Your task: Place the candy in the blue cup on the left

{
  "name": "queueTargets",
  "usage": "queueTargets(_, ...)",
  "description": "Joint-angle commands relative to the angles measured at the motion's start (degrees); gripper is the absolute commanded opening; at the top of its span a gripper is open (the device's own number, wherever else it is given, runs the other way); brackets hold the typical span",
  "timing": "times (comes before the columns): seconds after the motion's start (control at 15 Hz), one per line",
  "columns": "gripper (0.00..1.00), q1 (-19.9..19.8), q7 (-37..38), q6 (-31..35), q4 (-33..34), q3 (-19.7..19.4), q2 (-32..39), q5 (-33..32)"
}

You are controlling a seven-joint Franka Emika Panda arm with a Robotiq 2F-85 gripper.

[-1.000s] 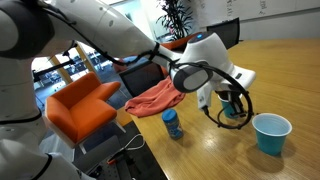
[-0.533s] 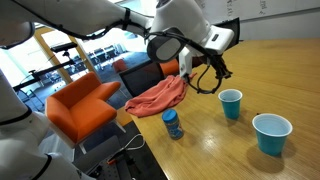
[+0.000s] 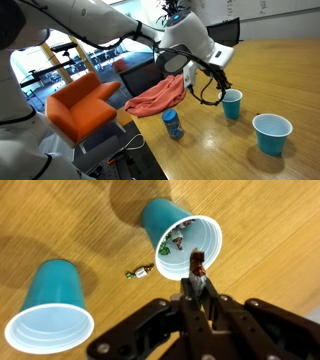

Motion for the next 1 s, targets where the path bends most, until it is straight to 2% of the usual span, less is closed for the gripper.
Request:
queueTargets(0.0, 0.39, 0.6, 1.2, 2.3, 3.4, -0.8, 4.0, -1.3)
queueTargets(0.07, 0.4, 0.4, 1.1, 2.6, 3.9, -0.7, 4.6, -1.3)
queueTargets(0.13, 0.45, 0.3, 0.9, 2.9, 4.4, -0.5, 5.1, -1.1)
queueTargets(0.47, 0.84, -0.3, 0.2, 2.9, 6.2, 0.2, 5.9, -0.6)
queueTargets(0.6, 0.99, -0.8, 0.0, 1.2, 5.7, 0.7, 3.9, 0.0)
queueTargets(0.8, 1.0, -1.3, -2.8, -3.6, 2.6, 0.2, -2.7, -1.9)
queueTargets(0.93, 1.0, -4.0, -8.4, -10.2, 1.8, 2.1, -8.0, 0.4)
